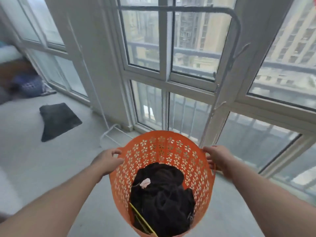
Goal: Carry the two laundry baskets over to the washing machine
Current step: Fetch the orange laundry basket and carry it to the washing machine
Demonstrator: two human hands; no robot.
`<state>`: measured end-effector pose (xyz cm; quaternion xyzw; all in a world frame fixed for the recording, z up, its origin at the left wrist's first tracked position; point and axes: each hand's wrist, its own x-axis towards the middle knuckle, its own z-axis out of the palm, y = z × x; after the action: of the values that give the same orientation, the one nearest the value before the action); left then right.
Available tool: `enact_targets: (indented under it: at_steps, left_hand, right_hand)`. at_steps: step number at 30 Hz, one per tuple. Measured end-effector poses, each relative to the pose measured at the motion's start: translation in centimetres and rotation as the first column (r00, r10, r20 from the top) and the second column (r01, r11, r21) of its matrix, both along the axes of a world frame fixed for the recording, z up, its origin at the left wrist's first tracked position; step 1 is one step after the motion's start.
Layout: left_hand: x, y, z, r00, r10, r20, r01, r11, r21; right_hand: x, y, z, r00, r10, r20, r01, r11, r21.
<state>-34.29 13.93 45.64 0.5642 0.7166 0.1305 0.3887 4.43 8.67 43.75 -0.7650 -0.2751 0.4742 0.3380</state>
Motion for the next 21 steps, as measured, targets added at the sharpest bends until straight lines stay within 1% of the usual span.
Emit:
enact_targets:
  at_steps: [5,9,12,14,18,21]
  left_hand:
    - [-13.4,1.7,0.1,0.989,0.146,-0.002,-0.146,0.987,0.068]
    - [-22.7,3.9,1.0,0.971,0.241,-0.003,-0.239,0.963,0.122]
    - [-28.1,5.5,2.4,0.951,0.308,-0.002,-0.304,0.942,0.143]
    - [-31.8,7.0,3.4,0.931,0.366,0.001,-0.361,0.918,0.166]
    - [-37.0,10.4,4.9,0.87,0.492,0.016,-0.484,0.849,0.211]
    - [-40.3,14.2,5.5,0.81,0.582,0.075,-0.582,0.782,0.224]
  right_hand:
    - [-13.0,8.0,0.6,0.987,0.16,0.007,-0.16,0.986,0.038]
    - [-22.5,13.9,2.0,0.957,0.29,0.028,-0.291,0.954,0.075]
    - [-28.2,17.7,3.5,0.938,0.345,0.03,-0.346,0.929,0.132]
    - [-32.2,20.9,4.5,0.916,0.401,0.036,-0.401,0.904,0.15]
    - [-38.0,27.3,5.8,0.882,0.471,-0.032,-0.456,0.867,0.199]
    - [-42.3,33.2,5.8,0.864,0.501,-0.055,-0.477,0.848,0.231]
